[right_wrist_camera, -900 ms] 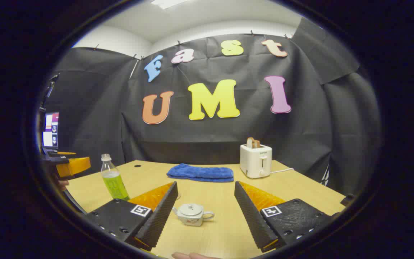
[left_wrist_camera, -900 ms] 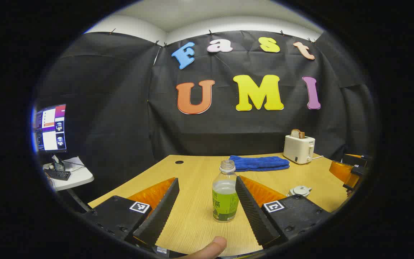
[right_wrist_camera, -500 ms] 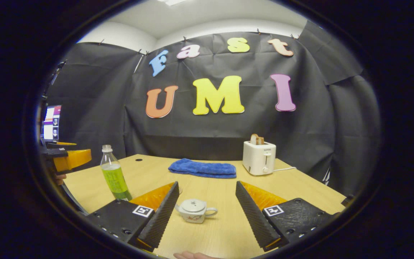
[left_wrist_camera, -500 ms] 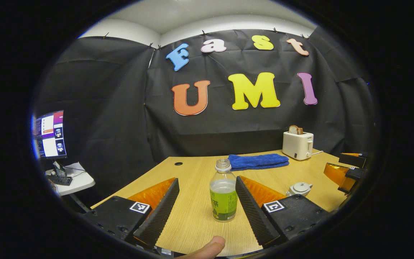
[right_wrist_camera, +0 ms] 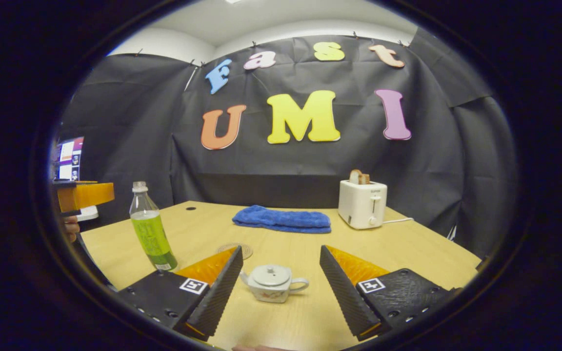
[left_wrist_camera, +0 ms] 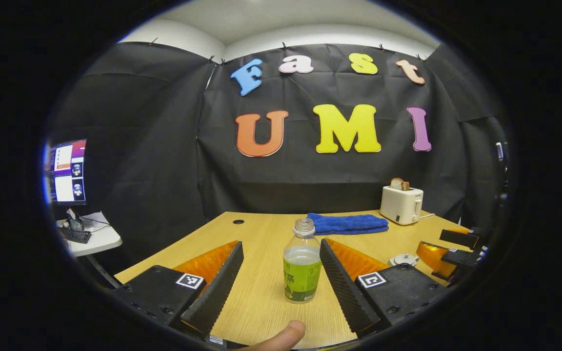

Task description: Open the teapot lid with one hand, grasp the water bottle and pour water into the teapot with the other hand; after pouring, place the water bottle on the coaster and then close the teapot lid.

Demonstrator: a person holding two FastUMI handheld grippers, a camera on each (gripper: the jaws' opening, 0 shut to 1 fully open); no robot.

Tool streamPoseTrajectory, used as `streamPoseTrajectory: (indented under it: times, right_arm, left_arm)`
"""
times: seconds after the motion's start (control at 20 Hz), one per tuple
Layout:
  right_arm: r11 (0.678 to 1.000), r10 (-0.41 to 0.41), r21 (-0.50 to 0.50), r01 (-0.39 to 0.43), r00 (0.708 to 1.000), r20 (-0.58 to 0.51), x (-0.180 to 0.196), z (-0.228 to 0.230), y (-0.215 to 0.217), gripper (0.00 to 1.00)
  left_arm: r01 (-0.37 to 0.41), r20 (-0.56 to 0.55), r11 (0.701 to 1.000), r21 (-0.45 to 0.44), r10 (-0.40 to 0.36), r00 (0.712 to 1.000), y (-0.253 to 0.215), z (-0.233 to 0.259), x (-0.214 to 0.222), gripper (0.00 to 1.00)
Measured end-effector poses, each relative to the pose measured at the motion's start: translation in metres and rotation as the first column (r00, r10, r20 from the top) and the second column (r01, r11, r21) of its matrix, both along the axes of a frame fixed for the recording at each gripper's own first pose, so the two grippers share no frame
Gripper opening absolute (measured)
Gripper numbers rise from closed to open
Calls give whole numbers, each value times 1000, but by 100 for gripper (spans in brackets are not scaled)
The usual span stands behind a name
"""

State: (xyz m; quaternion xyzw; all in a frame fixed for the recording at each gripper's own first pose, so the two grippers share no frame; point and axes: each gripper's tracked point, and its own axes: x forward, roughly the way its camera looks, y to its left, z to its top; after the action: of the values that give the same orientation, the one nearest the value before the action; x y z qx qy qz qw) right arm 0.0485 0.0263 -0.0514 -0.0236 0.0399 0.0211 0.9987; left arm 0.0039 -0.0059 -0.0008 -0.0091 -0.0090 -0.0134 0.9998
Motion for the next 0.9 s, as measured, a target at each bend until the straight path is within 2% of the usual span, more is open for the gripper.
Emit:
streamPoseTrajectory:
  times: [0.2, 0.3, 0.35, 0.45, 0.55, 0.6, 0.7, 0.75, 0.8, 0.85, 0.9]
  right_arm:
    - [1000, -18, -26, 18, 1000, -11, 30, -7, 4, 96]
    - [998, -44, -42, 42, 998, -41, 45, -18, 2, 91]
    - [998, -43, -37, 40, 997, -63, 47, -27, 3, 79]
    - [999, -36, -26, 34, 996, -87, 50, -36, 6, 69]
    - [999, -39, -29, 36, 995, -91, 52, -40, 6, 50]
    - [999, -26, -22, 25, 996, -84, 51, -38, 9, 44]
    - [1000, -25, -17, 23, 996, -80, 52, -41, 9, 40]
    - [1000, -15, -17, 14, 997, -80, 52, -43, 11, 43]
    - [1000, -14, -26, 13, 998, -61, 50, -41, 14, 37]
    - [998, -32, -56, 30, 999, -43, 52, -41, 11, 21]
    - [996, -40, -84, 37, 999, -35, 53, -43, 9, 14]
  left_arm:
    - [-3, -17, 1000, 11, 3, 1000, 0, -8, 4, 99]
    - [-11, -31, 1000, 17, 11, 999, 2, -14, 7, 99]
    - [-15, -36, 1000, 21, 15, 999, 3, -15, 8, 99]
    - [-15, -40, 999, 29, 16, 999, 4, -17, 10, 99]
    - [-12, -42, 999, 41, 14, 999, 2, -19, 12, 99]
    - [-13, -46, 999, 45, 15, 999, 1, -21, 12, 99]
    - [-11, -55, 999, 46, 13, 998, 1, -24, 14, 99]
    - [-9, -58, 999, 47, 12, 998, 0, -25, 14, 99]
    - [-10, -61, 999, 51, 13, 998, 0, -27, 14, 99]
    - [-11, -63, 998, 56, 14, 998, -1, -27, 15, 99]
    - [-9, -62, 998, 60, 13, 998, -2, -27, 14, 99]
